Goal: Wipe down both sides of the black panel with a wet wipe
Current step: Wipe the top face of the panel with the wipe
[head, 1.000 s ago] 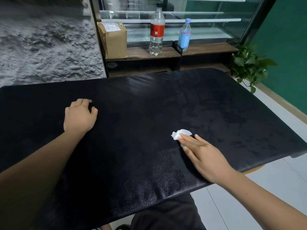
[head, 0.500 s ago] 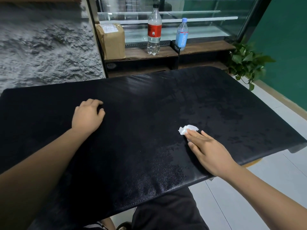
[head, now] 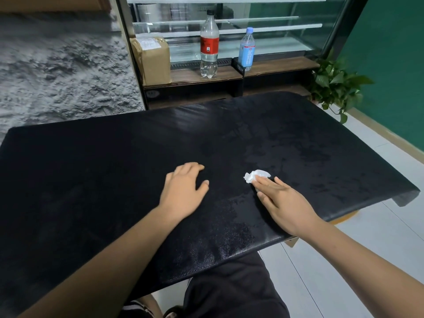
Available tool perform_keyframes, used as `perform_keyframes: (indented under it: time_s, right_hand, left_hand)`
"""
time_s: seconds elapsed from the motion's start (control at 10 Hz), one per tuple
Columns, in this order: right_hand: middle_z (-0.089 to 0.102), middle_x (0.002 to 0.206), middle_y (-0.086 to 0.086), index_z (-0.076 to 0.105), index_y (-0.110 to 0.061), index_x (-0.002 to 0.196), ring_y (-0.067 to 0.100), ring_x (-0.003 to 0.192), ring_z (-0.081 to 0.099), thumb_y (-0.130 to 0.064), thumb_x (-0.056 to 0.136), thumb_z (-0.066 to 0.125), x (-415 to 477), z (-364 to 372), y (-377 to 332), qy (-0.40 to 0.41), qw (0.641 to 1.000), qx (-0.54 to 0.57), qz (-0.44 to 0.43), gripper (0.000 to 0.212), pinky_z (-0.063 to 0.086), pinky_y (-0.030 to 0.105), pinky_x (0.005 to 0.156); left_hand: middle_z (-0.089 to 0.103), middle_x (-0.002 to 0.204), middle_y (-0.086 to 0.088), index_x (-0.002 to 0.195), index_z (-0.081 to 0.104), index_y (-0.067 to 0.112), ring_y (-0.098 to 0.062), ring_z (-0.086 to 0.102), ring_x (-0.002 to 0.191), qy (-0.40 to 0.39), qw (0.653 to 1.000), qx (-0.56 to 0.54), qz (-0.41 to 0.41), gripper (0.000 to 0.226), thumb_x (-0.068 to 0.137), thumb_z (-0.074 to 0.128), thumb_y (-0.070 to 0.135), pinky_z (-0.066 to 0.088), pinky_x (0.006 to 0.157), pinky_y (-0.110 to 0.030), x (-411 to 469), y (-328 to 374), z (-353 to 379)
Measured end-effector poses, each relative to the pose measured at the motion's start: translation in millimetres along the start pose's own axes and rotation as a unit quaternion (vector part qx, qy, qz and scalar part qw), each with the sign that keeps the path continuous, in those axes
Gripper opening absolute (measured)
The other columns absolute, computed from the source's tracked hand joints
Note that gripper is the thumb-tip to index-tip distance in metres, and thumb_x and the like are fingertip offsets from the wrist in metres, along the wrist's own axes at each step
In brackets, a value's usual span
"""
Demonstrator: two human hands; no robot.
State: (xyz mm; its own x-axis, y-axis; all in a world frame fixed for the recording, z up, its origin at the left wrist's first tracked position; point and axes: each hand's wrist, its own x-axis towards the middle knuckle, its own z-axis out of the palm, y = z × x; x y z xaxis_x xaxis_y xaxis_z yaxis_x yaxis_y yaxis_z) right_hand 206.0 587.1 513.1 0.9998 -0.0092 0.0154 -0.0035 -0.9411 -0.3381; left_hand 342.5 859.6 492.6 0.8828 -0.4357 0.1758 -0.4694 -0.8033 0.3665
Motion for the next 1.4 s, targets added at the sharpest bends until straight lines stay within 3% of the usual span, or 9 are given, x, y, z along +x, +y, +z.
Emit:
perform_keyframes:
  time_s: [0.1, 0.5, 0.9, 1.2, 1.4]
  right_hand:
    - [0.03, 0.166, -0.021, 0.044, -0.034, 0.158, -0.007, 0.152, 0.024, -0.036, 0.114, 0.031, 0, -1, 0, 0.0, 1.0, -0.002, 0.001, 0.046, 0.006, 0.02, 0.128]
    - [0.05, 0.152, -0.017, 0.051, -0.032, 0.145, 0.002, 0.141, 0.043, -0.033, 0.113, 0.033, -13, 12, -20, 0.04, 0.999, -0.008, -0.031, 0.037, 0.001, 0.01, 0.121]
    - [0.031, 0.168, -0.014, 0.041, -0.029, 0.16, -0.005, 0.155, 0.016, -0.042, 0.114, 0.026, -49, 31, -79, -0.023, 0.991, -0.023, -0.128, 0.05, 0.006, 0.024, 0.129]
    - [0.028, 0.168, -0.018, 0.04, -0.033, 0.16, -0.011, 0.153, 0.014, -0.041, 0.114, 0.026, -44, 24, -64, -0.034, 0.992, -0.016, -0.121, 0.048, 0.009, 0.026, 0.129]
    - [0.033, 0.166, -0.02, 0.044, -0.034, 0.158, -0.015, 0.15, 0.016, -0.038, 0.114, 0.03, -39, 9, -30, 0.001, 0.997, -0.025, -0.071, 0.046, 0.003, 0.018, 0.127]
  left_hand:
    - [0.04, 0.162, 0.012, 0.152, 0.048, 0.032, -0.009, 0.028, 0.151, 0.004, 1.0, 0.018, -0.008, 0.053, 0.104, 0.043, 0.054, 0.022, 0.124, -0.037, -7, 5, 10]
    - [0.04, 0.163, 0.009, 0.153, 0.047, 0.031, -0.011, 0.028, 0.154, 0.022, 0.997, 0.077, -0.007, 0.054, 0.106, 0.034, 0.054, 0.025, 0.123, -0.038, -12, 6, 16]
    - [0.041, 0.163, 0.009, 0.151, 0.049, 0.032, -0.011, 0.029, 0.153, 0.03, 0.998, 0.064, -0.008, 0.052, 0.105, 0.038, 0.053, 0.027, 0.122, -0.038, -13, 5, 18]
    - [0.041, 0.163, 0.01, 0.151, 0.049, 0.033, -0.011, 0.029, 0.153, 0.031, 0.997, 0.07, -0.007, 0.053, 0.105, 0.036, 0.054, 0.027, 0.122, -0.037, -13, 4, 19]
    - [0.039, 0.164, 0.01, 0.152, 0.047, 0.033, -0.011, 0.028, 0.153, 0.026, 0.997, 0.076, -0.01, 0.054, 0.105, 0.034, 0.055, 0.027, 0.122, -0.038, -13, 4, 18]
